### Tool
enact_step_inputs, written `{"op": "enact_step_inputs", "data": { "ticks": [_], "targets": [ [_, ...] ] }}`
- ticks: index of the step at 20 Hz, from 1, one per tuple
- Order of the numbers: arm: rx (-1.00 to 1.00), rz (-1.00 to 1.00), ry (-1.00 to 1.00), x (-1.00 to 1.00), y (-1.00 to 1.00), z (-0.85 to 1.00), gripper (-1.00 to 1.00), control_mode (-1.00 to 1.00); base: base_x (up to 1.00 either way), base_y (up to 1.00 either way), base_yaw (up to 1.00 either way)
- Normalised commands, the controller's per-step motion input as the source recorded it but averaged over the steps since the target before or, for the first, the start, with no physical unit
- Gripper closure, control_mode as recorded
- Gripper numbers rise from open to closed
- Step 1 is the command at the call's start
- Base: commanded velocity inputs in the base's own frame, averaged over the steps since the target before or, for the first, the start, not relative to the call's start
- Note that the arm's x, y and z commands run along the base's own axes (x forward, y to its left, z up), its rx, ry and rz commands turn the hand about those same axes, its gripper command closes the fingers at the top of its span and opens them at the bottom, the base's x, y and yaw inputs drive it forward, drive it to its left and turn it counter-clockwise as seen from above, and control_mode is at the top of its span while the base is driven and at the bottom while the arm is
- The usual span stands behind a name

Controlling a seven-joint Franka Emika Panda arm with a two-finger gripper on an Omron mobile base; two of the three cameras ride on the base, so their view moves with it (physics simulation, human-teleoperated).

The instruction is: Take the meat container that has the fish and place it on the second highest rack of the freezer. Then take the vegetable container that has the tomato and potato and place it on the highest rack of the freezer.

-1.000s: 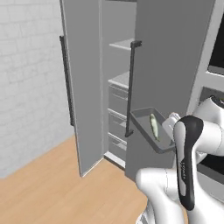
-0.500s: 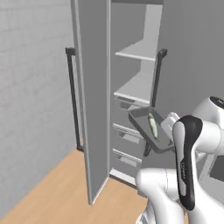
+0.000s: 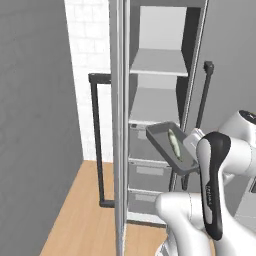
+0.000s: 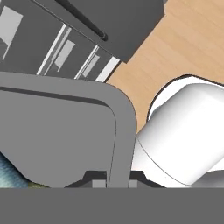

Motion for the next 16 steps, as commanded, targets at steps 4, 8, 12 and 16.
{"op": "enact_step_inputs", "data": {
  "ticks": [4, 8, 12, 16],
  "targets": [
    [0.00, 0.00, 0.00, 0.00, 0.00, 0.00, 1.00, 1.00, 0.06, 0.26, -0.41],
    [0.00, 0.00, 0.00, 0.00, 0.00, 0.00, 1.00, 1.00, -0.56, -0.34, -0.08],
    [0.00, 0.00, 0.00, 0.00, 0.00, 0.00, 1.00, 1.00, 0.13, -0.39, 0.00],
    [0.00, 0.00, 0.00, 0.00, 0.00, 0.00, 1.00, 1.00, 0.38, -0.05, 0.00]
  ]
}}
